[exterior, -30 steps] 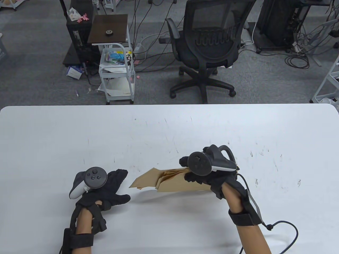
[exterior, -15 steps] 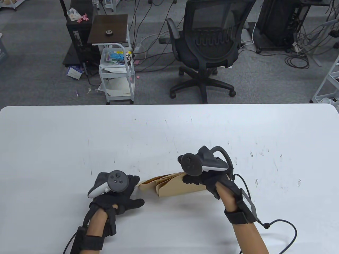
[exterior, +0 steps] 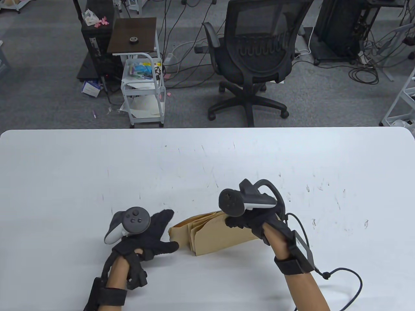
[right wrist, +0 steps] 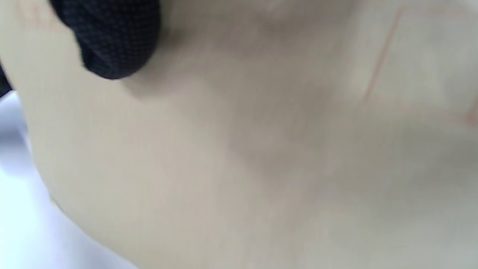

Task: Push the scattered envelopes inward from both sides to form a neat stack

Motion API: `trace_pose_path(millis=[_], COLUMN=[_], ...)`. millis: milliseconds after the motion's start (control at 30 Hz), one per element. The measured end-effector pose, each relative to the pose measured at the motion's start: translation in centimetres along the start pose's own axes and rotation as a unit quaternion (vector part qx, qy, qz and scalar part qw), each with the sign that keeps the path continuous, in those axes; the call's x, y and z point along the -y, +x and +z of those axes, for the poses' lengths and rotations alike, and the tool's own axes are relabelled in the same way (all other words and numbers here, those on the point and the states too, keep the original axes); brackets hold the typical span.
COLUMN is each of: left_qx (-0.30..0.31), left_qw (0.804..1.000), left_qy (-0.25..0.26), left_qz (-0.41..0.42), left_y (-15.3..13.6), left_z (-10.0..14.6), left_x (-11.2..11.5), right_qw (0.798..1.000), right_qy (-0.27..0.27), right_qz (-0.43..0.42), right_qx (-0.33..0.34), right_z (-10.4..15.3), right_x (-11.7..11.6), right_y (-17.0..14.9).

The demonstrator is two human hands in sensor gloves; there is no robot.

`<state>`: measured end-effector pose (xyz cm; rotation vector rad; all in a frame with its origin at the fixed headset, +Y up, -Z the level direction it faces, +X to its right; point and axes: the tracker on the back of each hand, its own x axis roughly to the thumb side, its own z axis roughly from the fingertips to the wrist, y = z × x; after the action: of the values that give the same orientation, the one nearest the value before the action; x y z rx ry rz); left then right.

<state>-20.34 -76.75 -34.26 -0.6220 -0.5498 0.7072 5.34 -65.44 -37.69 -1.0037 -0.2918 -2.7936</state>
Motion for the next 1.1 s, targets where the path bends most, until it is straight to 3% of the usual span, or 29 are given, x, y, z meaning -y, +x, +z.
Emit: trace_pose_path(millis=[67, 200, 333, 400, 500, 600, 700, 767, 900, 1000, 1100], left_qx=[0.009, 0.045, 0.033, 0.032, 0.036, 0.043, 0.046, 0.041, 0.046, 0.058, 0.049], left_qw=[0.999, 0.996, 0.990, 0.991, 0.994, 0.995, 0.997, 0.998, 0.998, 0.996, 0.996], left_qy=[-0.008, 0.059, 0.127, 0.124, 0.107, 0.086, 0.064, 0.050, -0.006, -0.028, -0.008], left_qz=[-0.030, -0.043, -0.053, -0.027, -0.002, 0.023, -0.002, 0.002, -0.032, -0.066, -0.075], left_y=[0.8, 2.0, 1.3, 0.9, 0.1, 0.2, 0.6, 1.1, 2.2, 3.0, 2.6], left_z=[-1.0, -1.6, -1.0, -0.6, -0.6, -0.8, -1.0, -1.1, -1.5, -1.7, -1.3], left_x=[0.6, 0.9, 0.8, 0.6, 0.4, 0.6, 0.7, 1.0, 1.9, 2.5, 2.0], right_qw=[0.998, 0.993, 0.985, 0.984, 0.990, 0.984, 0.961, 0.934, 0.925, 0.915, 0.881], right_qy=[-0.053, -0.111, -0.162, -0.154, -0.110, -0.077, -0.068, -0.033, -0.061, -0.107, -0.163], right_qz=[0.014, 0.009, 0.059, 0.087, 0.055, -0.056, -0.218, -0.333, -0.374, -0.390, -0.445], right_qx=[0.013, 0.028, 0.026, 0.007, -0.062, -0.150, -0.156, -0.123, -0.020, 0.008, 0.008], right_z=[-0.4, -0.8, -0.1, 2.3, 6.5, 11.8, 14.8, 13.7, 10.9, 9.6, 10.1], right_x=[0.1, 0.5, 0.2, 0.7, 0.4, -2.8, -7.8, -10.7, -12.4, -11.7, -10.4], right_y=[0.7, 2.9, 4.6, 3.5, 0.1, -3.7, -6.6, -8.2, -6.1, -3.9, -4.5])
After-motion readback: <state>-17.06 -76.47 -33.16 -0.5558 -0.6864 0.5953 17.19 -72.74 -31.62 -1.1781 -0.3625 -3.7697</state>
